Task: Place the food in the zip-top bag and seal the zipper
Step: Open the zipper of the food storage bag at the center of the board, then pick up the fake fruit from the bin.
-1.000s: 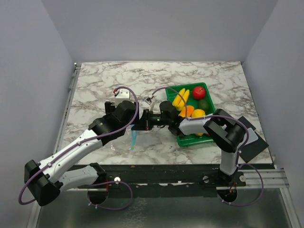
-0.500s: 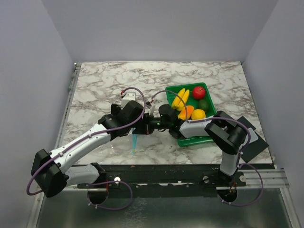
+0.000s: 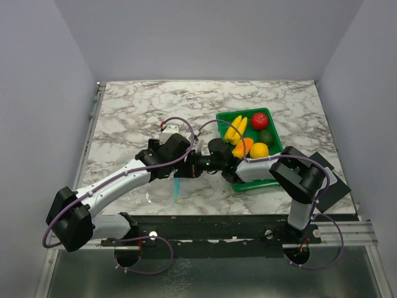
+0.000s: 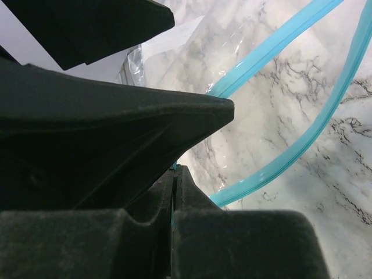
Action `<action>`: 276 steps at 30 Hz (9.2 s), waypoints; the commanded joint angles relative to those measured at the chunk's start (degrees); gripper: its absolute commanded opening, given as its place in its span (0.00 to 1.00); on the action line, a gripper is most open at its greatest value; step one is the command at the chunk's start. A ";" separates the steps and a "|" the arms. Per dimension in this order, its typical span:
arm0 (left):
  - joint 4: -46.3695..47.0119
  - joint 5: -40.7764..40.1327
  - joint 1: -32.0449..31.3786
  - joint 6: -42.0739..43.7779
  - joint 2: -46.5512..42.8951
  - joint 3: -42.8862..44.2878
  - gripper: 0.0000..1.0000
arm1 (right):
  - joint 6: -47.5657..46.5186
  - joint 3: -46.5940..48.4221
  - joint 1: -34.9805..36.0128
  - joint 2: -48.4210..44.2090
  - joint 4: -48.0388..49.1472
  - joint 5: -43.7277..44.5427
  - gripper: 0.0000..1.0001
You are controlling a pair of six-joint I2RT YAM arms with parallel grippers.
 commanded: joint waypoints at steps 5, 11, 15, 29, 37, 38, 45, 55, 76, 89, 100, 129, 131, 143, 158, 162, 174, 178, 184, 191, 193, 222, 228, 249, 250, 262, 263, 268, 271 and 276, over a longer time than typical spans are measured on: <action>1.40 0.77 0.58 -0.48 1.87 -1.69 0.71 | -1.13 -0.99 0.81 -1.96 0.45 1.64 0.01; 1.40 0.77 0.55 -0.10 2.32 -2.06 0.53 | -1.20 -0.78 0.90 -1.95 0.15 1.99 0.01; 1.40 1.57 0.64 0.13 2.58 -2.07 0.34 | -1.44 -0.57 0.98 -2.00 -0.20 2.25 0.01; 1.49 4.04 0.76 0.62 2.63 -1.55 0.00 | -2.33 -0.65 0.99 -2.32 -1.52 3.35 0.01; 1.48 4.71 0.72 0.75 -0.47 -1.63 0.00 | -5.21 -0.05 0.98 -4.99 -7.83 5.82 0.12; 1.49 4.98 0.79 0.77 -0.93 -1.55 0.00 | -5.60 -0.13 0.98 -5.52 -8.73 6.43 0.17; 1.19 7.95 0.84 1.15 -5.62 -0.92 0.00 | -9.07 -0.35 0.98 -11.18 -17.51 11.44 0.38; -1.26 11.42 0.81 1.45 -8.61 3.19 0.00 | -12.80 1.92 0.98 -19.54 -33.80 21.39 0.47; -2.03 16.36 0.87 -1.25 -11.06 7.34 0.00 | -7.53 8.06 1.07 -18.90 -41.56 21.03 0.51; -1.94 17.64 0.91 -2.57 -11.90 8.57 0.00 | -7.86 11.01 1.82 -17.91 -46.50 23.90 0.29; -1.75 19.35 0.88 -3.73 -13.46 9.17 0.00 | -10.82 15.84 3.13 -20.81 -55.18 31.68 0.01; -13.31 25.19 0.91 -1.62 -10.10 24.40 0.68 | -13.59 37.43 8.45 -17.57 -71.54 54.55 0.01; -13.98 24.23 0.91 -1.62 -9.90 24.70 0.68 | -13.91 38.74 8.69 -16.94 -71.95 55.93 0.01; -16.31 14.92 0.94 -0.91 -7.87 24.21 0.67 | -14.76 42.60 10.25 -14.70 -72.95 59.38 0.01; -14.20 9.69 0.91 -0.74 -7.49 20.18 0.49 | -14.06 42.63 10.56 -14.99 -73.04 59.29 0.01; -12.07 9.14 0.89 -0.95 -8.27 18.79 0.44 | -14.13 42.40 10.59 -15.31 -73.26 59.23 0.01; -5.96 8.29 0.94 -1.09 -9.30 14.64 0.23 | -13.45 40.14 10.56 -16.41 -72.51 58.73 0.01; -5.29 6.81 0.88 -0.71 -9.76 15.21 0.06 | -13.45 40.05 10.56 -16.33 -72.91 58.58 0.01; -5.72 2.53 0.89 1.01 -10.83 17.45 0.00 | -13.57 39.08 10.56 -16.46 -73.36 58.74 0.01; -9.10 -1.49 0.93 3.05 -10.32 20.82 0.00 | -13.29 37.44 10.41 -15.98 -73.96 60.39 0.01; -10.23 -2.85 0.92 3.65 -10.23 21.55 0.00 | -12.99 36.66 10.03 -15.59 -73.91 60.40 0.01; -16.24 -5.79 0.89 6.39 -6.99 23.61 0.00 | -10.62 29.25 3.18 -10.82 -69.08 50.09 0.02; -14.27 -4.04 0.90 6.07 -5.74 21.00 0.00 | -11.32 31.00 3.18 -11.23 -68.55 47.23 0.12; -7.16 0.59 0.93 6.71 0.66 15.97 0.00 | -12.41 31.01 2.82 -21.03 -76.81 54.26 0.54; -6.87 0.62 0.93 6.78 0.93 15.96 0.00 | -12.20 30.55 2.40 -21.40 -77.74 55.00 0.57; -1.64 -0.19 0.97 9.23 4.10 16.13 0.00 | -10.69 21.10 -4.95 -26.97 -84.69 58.96 0.76; -1.02 -0.24 1.03 9.40 4.18 15.91 0.00 | -10.66 19.91 -6.31 -27.60 -84.80 58.45 0.78; 1.97 -0.10 1.11 10.68 3.68 13.98 0.00 | -11.29 15.24 -11.97 -30.63 -83.88 57.09 0.88; 4.80 0.74 1.13 12.10 2.53 11.66 0.00 | -11.93 14.63 -13.89 -30.74 -84.18 57.75 0.97; 7.90 1.67 1.47 12.75 1.52 8.94 0.00 | -12.85 13.74 -17.93 -30.09 -84.09 57.82 1.00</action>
